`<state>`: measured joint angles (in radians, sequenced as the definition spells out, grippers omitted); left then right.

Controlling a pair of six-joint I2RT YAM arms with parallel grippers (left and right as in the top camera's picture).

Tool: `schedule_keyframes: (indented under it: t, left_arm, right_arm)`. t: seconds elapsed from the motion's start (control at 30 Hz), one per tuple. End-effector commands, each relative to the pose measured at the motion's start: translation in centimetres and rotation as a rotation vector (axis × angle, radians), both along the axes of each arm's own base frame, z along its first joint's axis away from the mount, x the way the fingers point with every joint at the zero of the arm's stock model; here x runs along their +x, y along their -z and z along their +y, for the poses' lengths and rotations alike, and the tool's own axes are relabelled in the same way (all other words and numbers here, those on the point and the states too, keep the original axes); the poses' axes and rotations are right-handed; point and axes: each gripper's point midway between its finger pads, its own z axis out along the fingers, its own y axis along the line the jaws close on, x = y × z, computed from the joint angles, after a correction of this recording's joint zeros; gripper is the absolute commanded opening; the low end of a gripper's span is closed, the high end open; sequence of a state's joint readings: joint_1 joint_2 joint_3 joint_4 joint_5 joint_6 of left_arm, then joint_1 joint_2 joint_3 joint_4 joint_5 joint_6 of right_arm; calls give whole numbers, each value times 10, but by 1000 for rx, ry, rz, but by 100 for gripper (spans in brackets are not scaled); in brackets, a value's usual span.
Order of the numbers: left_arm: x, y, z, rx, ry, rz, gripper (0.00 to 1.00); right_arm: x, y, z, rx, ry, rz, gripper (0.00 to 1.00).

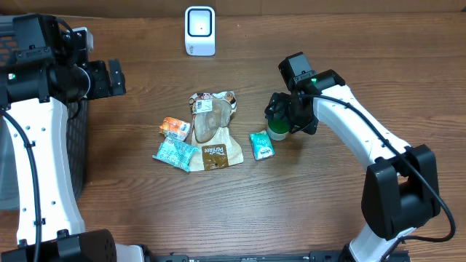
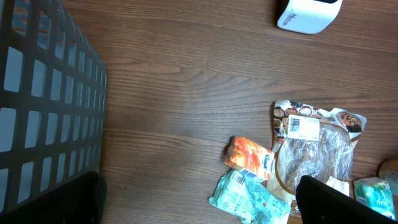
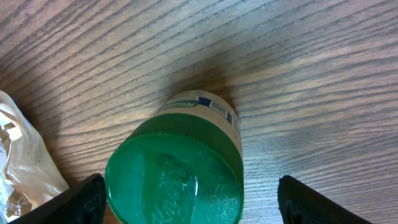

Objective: Scan the item barcode

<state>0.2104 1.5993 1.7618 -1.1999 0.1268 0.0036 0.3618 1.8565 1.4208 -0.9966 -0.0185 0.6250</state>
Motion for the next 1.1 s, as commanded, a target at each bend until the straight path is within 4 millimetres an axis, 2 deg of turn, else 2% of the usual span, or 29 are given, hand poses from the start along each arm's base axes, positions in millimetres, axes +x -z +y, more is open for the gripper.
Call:
schedule_keyframes:
  t: [0.0, 0.6, 0.87, 1.07]
  left_arm:
    - [2, -11, 1, 18, 13, -29, 99]
    - [2, -11, 1, 18, 13, -29, 100]
    - [2, -11, 1, 18, 13, -29, 100]
    - [2, -11, 1, 18, 13, -29, 99]
  right_arm:
    - [0, 3, -1, -14, 2, -1, 84]
    - [1, 3, 0, -11, 1, -9, 85]
    - [0, 2, 14, -14, -66, -31, 84]
    - [1, 2, 13, -43, -68, -43, 83]
